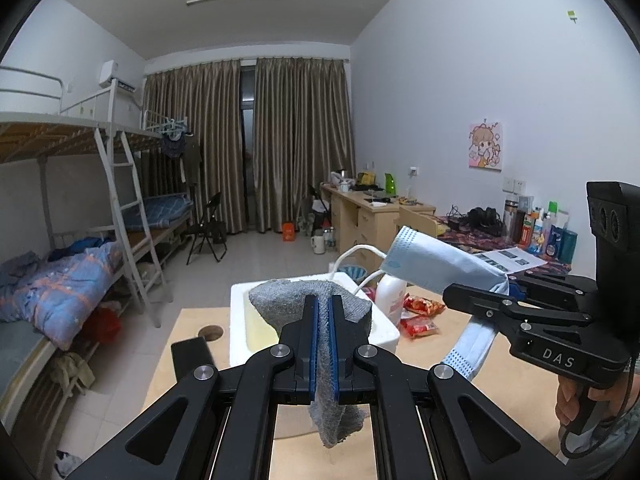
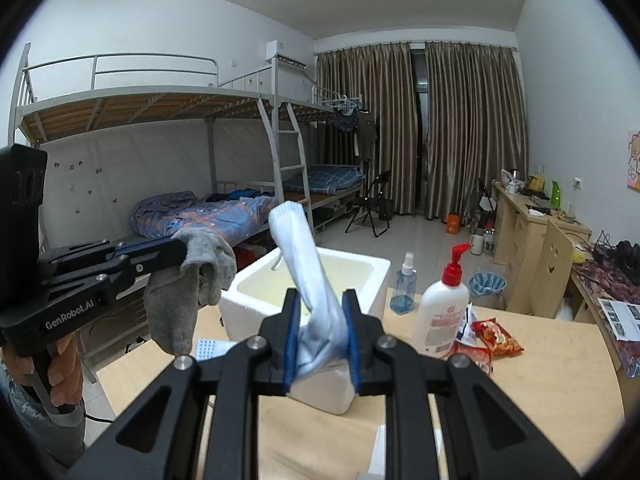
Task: Organize soft objects
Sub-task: 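Carry the sock with the left tool while the right tool carries the mask over the foam box, then open the left tool to drop the sock while the right tool drops the mask into the box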
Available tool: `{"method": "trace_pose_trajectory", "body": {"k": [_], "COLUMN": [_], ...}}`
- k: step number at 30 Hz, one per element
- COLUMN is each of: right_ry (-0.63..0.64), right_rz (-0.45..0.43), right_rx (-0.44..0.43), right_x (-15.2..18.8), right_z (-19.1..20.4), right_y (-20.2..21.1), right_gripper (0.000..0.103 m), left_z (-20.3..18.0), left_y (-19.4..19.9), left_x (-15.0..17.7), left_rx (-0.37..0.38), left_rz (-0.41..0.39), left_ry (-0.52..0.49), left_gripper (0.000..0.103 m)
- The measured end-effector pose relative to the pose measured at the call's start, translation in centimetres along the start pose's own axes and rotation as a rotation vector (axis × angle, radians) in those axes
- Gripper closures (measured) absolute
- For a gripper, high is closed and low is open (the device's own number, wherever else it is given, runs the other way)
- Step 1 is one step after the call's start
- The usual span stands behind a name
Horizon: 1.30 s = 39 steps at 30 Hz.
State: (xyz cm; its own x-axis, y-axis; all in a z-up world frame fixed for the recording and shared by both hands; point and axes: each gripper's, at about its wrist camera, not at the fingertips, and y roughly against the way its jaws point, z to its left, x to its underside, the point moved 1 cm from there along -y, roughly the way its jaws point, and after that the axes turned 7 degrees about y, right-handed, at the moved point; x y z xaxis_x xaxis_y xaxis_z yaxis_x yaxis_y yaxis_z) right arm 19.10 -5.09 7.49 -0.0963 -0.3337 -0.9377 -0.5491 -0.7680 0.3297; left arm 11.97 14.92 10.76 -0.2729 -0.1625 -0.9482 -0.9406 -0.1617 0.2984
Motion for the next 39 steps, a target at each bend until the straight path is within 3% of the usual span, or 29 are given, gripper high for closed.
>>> {"method": "trace_pose_trajectory", "body": {"k": [19, 39], "right_ry": [0.000, -0.030], "right_rz": [-0.015, 0.018], "right_rx": [0.013, 0.039], "right_x": [-2.5, -1.4], "right_z": [-1.2, -3.4], "right_y": [-3.0, -4.8], "right_gripper": [0.078, 0.078], "left_z": [1.6, 3.2], "left_y": [-5.9, -14.0], "left_x": [-3.7, -2.3], "left_rx": [-0.001, 0.052], "left_rz": [0.011, 0.120], "left_ry": [0.012, 0.034], "left_gripper": [0.098, 0.098]}}
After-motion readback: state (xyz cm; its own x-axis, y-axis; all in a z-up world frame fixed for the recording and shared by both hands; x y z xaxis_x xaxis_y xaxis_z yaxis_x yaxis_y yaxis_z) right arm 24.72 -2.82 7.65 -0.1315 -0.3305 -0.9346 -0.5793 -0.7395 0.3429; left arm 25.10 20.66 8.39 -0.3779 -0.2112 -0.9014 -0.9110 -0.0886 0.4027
